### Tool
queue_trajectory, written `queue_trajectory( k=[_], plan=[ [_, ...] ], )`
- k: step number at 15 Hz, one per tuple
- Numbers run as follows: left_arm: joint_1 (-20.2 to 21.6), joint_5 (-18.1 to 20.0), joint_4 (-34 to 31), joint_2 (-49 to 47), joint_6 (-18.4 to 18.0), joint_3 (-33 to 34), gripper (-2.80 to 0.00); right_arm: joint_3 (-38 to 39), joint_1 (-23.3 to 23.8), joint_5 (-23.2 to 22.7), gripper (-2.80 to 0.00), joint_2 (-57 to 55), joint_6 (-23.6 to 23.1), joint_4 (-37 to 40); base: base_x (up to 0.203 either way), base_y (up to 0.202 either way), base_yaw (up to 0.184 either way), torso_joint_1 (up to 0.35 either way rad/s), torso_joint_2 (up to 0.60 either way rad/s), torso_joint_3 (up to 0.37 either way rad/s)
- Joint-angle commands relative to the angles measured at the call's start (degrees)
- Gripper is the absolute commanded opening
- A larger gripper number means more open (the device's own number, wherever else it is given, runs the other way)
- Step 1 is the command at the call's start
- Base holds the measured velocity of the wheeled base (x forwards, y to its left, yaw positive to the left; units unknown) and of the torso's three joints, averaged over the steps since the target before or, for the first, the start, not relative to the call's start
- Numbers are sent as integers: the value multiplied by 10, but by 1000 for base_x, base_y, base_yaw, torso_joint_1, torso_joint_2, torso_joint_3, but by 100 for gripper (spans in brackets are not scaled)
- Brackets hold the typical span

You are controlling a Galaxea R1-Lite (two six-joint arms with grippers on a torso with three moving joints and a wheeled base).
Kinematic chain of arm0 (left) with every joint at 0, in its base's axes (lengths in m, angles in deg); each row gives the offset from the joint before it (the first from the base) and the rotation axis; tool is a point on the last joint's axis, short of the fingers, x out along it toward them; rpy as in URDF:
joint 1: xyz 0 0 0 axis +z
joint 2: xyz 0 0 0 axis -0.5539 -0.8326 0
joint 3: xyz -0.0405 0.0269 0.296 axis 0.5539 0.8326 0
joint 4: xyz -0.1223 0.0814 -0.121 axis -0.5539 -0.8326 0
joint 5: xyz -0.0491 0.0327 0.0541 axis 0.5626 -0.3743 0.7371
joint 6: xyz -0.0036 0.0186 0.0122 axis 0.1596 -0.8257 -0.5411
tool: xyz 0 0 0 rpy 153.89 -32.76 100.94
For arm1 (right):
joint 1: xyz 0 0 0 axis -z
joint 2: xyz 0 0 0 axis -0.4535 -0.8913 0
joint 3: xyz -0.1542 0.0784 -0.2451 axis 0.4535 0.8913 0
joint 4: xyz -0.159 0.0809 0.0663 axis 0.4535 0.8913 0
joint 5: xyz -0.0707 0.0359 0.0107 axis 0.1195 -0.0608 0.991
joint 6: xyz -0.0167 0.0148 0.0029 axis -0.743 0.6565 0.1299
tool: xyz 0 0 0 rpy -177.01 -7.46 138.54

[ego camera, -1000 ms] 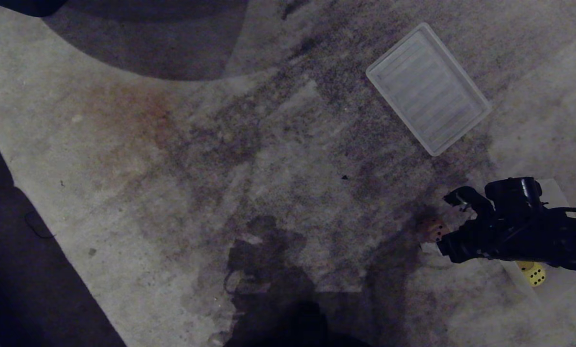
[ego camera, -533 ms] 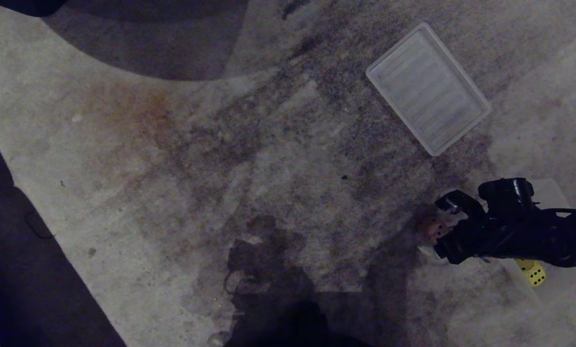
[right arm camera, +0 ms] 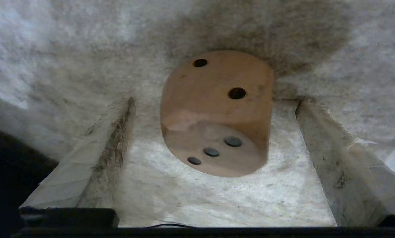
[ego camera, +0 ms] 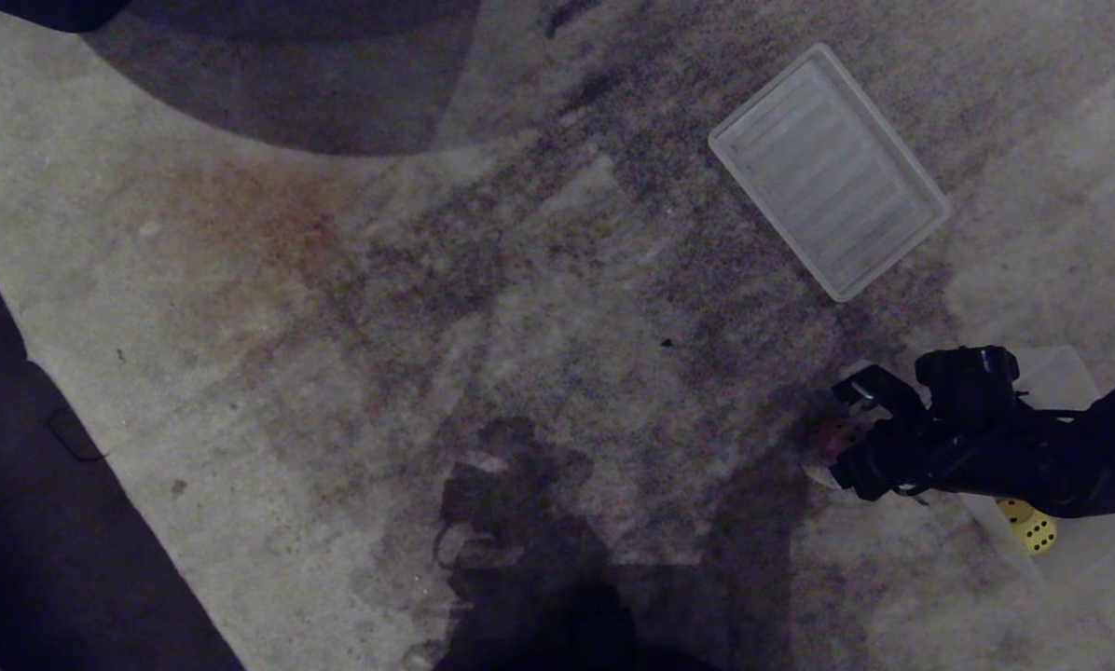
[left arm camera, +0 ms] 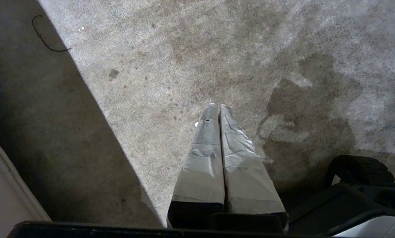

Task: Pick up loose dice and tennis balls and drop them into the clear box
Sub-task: Pick up toys out of the box

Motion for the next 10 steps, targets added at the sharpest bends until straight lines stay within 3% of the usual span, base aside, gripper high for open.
queue_trajectory(
  k=[1, 7, 10],
  plan=[
    [0, 0, 0, 0, 1, 1, -280, -4, 0, 0, -280, -8, -2, -2, 0, 0, 0, 0, 0, 0],
    [0, 0, 0, 0, 1, 1, -280, 5, 7, 2, -280, 7, -6, -8, 0, 0, 0, 0, 0, 0],
    [0, 0, 0, 0, 1, 1, -280, 33, 16, 2, -280, 81, 24, 1, 0, 0, 0, 0, 0, 0]
  ],
)
